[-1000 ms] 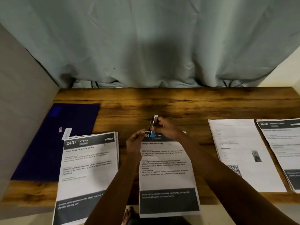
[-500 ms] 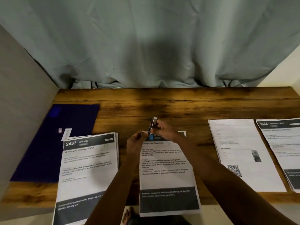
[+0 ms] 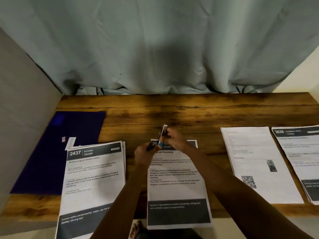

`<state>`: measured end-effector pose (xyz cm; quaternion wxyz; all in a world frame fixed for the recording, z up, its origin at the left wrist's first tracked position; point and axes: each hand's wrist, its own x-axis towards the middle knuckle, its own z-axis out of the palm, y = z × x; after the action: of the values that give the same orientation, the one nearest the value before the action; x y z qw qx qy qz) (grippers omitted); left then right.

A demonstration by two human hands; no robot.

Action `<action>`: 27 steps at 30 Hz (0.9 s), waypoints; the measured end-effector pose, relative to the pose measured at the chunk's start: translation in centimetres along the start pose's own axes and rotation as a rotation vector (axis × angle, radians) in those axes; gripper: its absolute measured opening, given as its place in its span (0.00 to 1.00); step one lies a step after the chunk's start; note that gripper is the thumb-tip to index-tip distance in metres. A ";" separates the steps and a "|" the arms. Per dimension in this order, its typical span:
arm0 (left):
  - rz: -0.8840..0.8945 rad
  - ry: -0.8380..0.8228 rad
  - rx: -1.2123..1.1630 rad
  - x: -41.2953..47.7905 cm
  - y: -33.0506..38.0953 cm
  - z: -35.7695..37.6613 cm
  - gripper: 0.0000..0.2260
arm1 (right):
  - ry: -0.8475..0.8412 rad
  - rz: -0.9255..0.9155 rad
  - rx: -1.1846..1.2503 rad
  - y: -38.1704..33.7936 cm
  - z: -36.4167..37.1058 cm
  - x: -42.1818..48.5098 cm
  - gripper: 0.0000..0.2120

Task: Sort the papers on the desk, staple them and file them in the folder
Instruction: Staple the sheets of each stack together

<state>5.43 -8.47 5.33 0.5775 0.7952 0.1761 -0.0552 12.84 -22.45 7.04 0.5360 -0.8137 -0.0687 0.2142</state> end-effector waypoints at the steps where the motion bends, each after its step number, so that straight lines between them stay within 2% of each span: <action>1: -0.022 -0.023 -0.038 0.1 -0.2 -0.1 0.03 | -0.016 -0.004 0.019 -0.1 -0.3 0.0 0.13; 5: -0.119 -0.108 -0.167 0.1 -0.4 -0.4 0.05 | -0.041 -0.029 0.087 -0.7 -1.9 -0.3 0.16; 7: -0.122 -0.103 -0.172 0.2 -0.3 -0.2 0.04 | 0.021 -0.089 0.011 -1.1 -2.8 -0.3 0.18; 11: -0.234 -0.036 -0.224 0.6 -0.3 0.2 0.03 | 0.235 -0.115 -0.444 -1.3 -5.6 0.3 0.21; 14: -0.265 -0.019 -0.242 0.7 -0.2 0.4 0.04 | 0.338 0.130 -0.758 0.4 -7.7 0.2 0.15; 16: -0.254 0.000 -0.210 0.5 -0.2 0.4 0.03 | 0.410 0.306 -0.759 2.1 -8.7 -0.7 0.13; 18: -0.240 0.017 -0.184 0.5 -0.3 0.3 0.03 | 0.466 0.385 -0.762 3.8 -9.3 -1.6 0.13; 27: -0.247 0.027 -0.253 -0.3 -1.0 -0.4 0.05 | 0.537 0.363 -0.793 8.1 -8.5 -2.7 0.12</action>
<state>4.76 -7.85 4.68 0.6594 0.6892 0.2855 -0.0925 13.09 -33.92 3.35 0.1390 -0.9796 0.1379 0.0448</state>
